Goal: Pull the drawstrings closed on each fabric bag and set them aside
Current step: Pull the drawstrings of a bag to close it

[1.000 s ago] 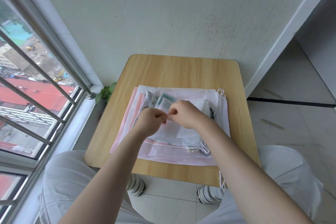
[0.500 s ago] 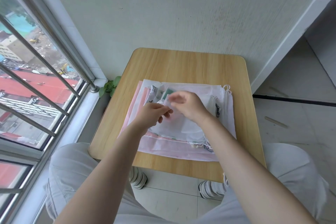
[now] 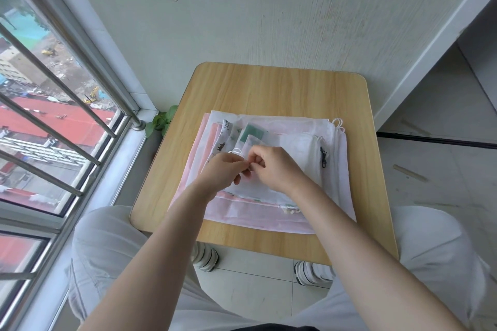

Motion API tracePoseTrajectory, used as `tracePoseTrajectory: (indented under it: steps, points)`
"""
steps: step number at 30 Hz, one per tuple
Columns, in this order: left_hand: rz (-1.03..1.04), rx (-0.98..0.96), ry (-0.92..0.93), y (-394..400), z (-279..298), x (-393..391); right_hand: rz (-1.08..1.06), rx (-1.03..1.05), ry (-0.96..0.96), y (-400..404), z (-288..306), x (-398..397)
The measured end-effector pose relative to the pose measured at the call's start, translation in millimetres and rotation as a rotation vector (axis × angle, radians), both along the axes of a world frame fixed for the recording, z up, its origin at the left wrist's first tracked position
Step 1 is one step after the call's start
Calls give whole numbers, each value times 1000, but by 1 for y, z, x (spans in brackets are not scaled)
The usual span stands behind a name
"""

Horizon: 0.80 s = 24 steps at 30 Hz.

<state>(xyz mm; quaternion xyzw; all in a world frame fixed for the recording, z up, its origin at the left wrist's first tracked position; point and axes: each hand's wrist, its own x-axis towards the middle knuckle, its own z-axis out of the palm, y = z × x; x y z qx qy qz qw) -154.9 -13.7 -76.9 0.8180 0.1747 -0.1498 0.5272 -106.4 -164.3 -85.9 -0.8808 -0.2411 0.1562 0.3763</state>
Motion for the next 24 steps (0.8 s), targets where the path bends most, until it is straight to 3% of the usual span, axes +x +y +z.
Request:
tracePoseTrajectory:
  steps: [8,18,24]
  points:
    - [-52,121,-39,-3,0,-4,108,-81,140,-3,7,7]
    - [180,-76,-145,0,-5,-14,101,-65,124,-7,6,1]
    - [162,-70,-144,1,-6,-16,19,61,146,-6,4,-3]
